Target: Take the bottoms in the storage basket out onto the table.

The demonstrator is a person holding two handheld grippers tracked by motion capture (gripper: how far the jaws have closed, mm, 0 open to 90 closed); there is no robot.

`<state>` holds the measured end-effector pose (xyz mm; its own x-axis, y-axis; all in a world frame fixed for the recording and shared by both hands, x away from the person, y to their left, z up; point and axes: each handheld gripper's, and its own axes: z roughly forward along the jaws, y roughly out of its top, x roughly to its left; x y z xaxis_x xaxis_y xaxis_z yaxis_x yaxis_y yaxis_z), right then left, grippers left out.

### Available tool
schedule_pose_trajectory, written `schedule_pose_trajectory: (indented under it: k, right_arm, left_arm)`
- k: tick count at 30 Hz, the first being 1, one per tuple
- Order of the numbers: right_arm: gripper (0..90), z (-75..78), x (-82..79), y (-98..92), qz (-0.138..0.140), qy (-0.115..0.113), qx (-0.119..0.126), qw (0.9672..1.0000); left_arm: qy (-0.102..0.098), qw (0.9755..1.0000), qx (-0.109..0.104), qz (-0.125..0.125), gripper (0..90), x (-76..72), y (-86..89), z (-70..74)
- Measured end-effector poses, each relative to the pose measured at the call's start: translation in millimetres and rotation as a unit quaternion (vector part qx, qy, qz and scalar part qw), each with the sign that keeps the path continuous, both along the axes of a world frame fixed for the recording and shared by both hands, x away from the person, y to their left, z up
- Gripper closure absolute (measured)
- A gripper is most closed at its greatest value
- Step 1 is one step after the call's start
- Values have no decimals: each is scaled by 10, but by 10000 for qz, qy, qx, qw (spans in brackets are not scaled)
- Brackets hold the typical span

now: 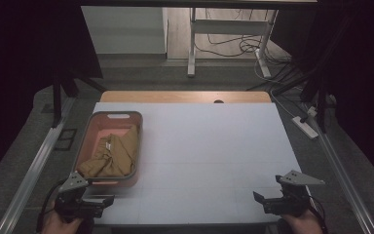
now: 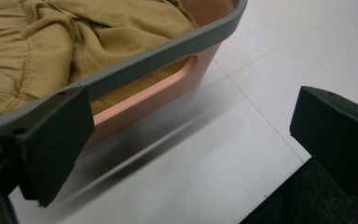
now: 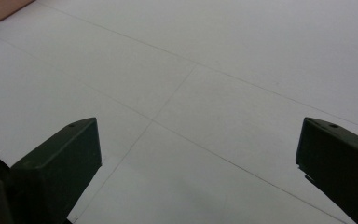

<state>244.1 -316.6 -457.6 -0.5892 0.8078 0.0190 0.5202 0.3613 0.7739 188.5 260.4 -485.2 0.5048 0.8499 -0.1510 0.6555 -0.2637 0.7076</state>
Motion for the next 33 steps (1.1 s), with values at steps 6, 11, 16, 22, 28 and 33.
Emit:
schedule_pose_trajectory:
  k: [6, 11, 16, 22, 28, 33]
  right_arm:
    - [4, -3, 1, 12, 26, 14, -57, 10000]
    - [4, -5, 5, 12, 26, 28, -66, 10000]
    - [4, -7, 4, 21, 51, 29, -102, 9999]
    - [4, -8, 6, 19, 49, 40, -85, 9999]
    - [4, -9, 10, 21, 49, 51, -116, 9999]
    - [4, -11, 12, 20, 44, 59, -98, 9999]
  left_arm:
    - [447, 9989, -56, -145, 4, 55, -5, -20]
    - [406, 9989, -181, -172, 2, 47, 21, -11]
    - [291, 9990, -247, -240, 0, 44, 15, 18]
    - [209, 9989, -271, -307, 0, 34, 11, 50]
    - [32, 9988, -372, -311, 0, 24, 11, 99]
    - [-54, 9991, -269, -326, 0, 37, -13, 144]
